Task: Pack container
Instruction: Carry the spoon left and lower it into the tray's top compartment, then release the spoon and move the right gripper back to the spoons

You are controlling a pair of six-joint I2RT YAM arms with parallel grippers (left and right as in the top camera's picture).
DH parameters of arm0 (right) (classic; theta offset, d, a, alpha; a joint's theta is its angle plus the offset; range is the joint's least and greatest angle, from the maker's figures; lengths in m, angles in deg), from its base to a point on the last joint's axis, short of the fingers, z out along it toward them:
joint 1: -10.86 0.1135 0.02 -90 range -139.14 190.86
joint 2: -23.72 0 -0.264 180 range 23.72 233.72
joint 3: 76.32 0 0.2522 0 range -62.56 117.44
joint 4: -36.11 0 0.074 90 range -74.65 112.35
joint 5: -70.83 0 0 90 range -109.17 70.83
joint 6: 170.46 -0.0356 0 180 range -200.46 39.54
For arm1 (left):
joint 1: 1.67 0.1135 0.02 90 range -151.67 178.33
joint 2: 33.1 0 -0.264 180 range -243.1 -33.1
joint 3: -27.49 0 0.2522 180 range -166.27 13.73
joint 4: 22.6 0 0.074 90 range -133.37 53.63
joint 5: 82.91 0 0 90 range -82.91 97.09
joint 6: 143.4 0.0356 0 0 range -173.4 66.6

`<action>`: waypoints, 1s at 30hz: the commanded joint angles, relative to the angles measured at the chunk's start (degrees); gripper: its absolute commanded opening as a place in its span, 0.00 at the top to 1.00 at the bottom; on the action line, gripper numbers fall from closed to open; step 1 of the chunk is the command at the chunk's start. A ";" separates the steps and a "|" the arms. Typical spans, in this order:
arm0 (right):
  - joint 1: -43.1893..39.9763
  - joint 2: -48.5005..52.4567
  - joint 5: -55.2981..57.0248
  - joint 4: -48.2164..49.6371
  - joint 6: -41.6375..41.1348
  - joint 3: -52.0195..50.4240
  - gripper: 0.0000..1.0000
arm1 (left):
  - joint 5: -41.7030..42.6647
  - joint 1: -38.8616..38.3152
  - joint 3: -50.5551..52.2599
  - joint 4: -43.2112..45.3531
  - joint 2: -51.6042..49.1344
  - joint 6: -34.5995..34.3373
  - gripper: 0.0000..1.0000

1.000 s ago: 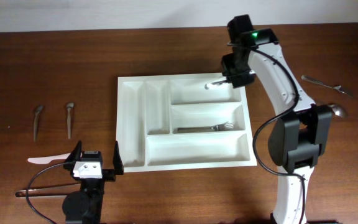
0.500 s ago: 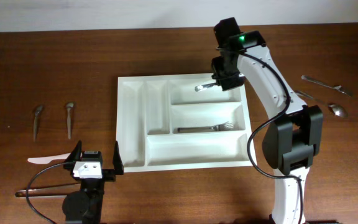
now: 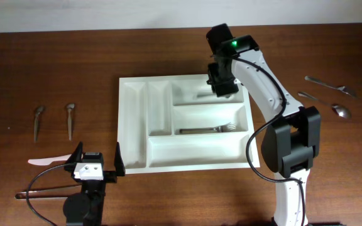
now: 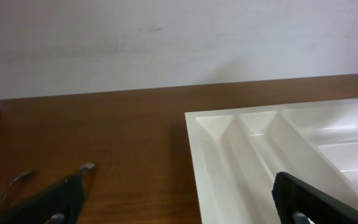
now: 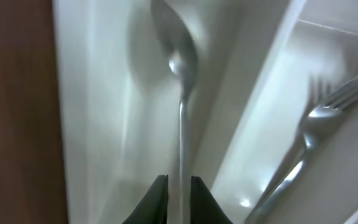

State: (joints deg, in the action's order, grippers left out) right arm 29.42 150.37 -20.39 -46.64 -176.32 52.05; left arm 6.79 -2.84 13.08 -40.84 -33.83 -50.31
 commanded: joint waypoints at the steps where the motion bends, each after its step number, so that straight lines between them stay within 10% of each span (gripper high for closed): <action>1: 0.26 0.50 0.59 -0.26 -1.86 -1.16 0.85 | -0.15 -0.17 0.15 -0.28 0.37 0.90 0.01; 7: 0.11 0.48 1.25 -0.31 -0.11 -1.16 0.76 | -0.15 -0.17 0.15 -0.28 0.37 0.90 0.01; 13: -2.97 0.39 3.34 -2.23 0.24 -1.14 0.11 | -0.15 -0.17 0.15 -0.28 0.37 0.90 0.01; 30: -40.98 0.37 -1.66 -2.19 19.69 1.86 0.01 | -0.15 -0.17 0.15 -0.28 0.37 0.90 0.01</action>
State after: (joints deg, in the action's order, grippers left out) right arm -6.73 150.44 -20.17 -47.89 -162.07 52.83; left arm 6.79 -2.84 13.08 -40.84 -33.83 -50.31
